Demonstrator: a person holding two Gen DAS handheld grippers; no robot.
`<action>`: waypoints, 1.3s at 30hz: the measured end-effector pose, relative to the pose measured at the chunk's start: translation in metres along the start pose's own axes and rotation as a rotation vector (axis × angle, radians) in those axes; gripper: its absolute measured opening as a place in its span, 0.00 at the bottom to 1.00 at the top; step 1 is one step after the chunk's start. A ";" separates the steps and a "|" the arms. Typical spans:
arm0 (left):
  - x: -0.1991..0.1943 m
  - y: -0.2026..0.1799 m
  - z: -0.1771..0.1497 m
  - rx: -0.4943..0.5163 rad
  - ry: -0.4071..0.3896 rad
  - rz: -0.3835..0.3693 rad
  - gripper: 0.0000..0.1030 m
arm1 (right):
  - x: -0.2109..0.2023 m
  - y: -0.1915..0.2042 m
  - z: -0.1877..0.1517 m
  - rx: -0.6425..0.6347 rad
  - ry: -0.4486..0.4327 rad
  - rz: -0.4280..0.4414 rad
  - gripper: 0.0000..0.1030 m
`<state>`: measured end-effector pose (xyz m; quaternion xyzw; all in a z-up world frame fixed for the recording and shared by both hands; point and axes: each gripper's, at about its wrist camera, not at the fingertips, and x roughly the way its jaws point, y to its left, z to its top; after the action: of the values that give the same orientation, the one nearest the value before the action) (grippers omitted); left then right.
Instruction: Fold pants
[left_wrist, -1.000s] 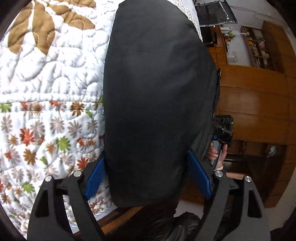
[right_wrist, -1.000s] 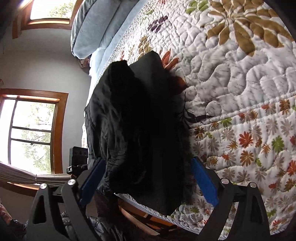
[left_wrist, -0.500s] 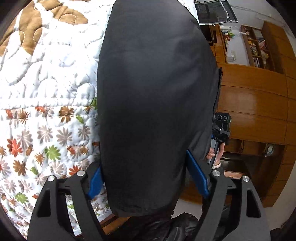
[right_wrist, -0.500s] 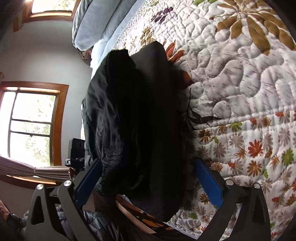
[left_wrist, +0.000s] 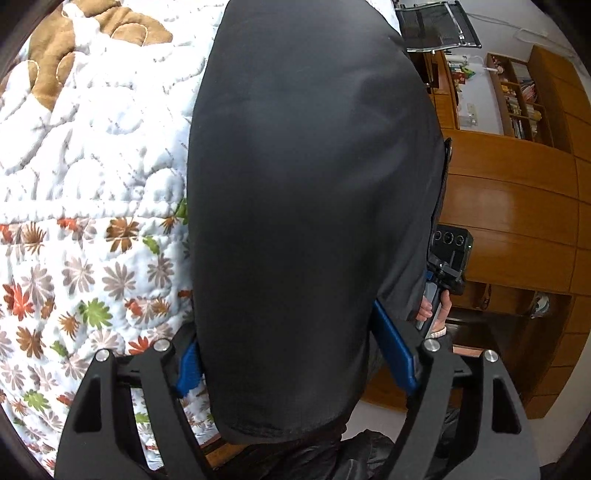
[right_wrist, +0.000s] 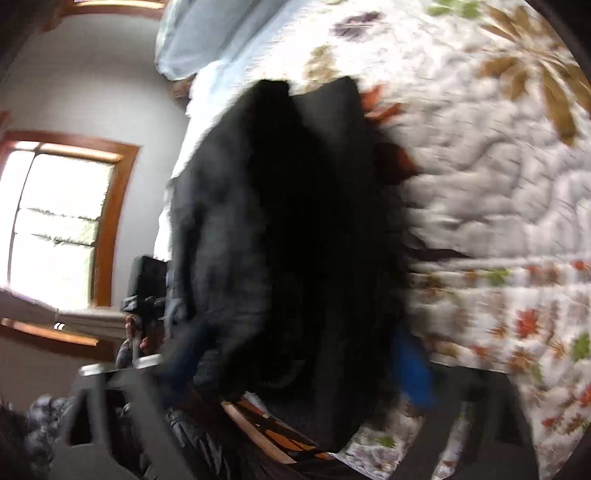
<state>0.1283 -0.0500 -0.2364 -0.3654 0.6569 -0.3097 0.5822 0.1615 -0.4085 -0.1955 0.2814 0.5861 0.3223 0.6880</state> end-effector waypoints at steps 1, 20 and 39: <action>0.001 -0.002 0.000 0.001 -0.003 0.000 0.74 | 0.001 0.002 0.000 -0.010 0.000 -0.012 0.67; -0.005 -0.004 0.011 0.036 -0.056 -0.011 0.50 | -0.008 0.014 0.008 -0.081 -0.072 0.001 0.40; -0.084 0.028 0.075 -0.011 -0.217 0.036 0.50 | 0.052 0.040 0.095 -0.099 -0.072 0.074 0.40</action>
<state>0.2043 0.0371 -0.2245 -0.3883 0.5981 -0.2542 0.6534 0.2562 -0.3443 -0.1828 0.2802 0.5336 0.3658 0.7092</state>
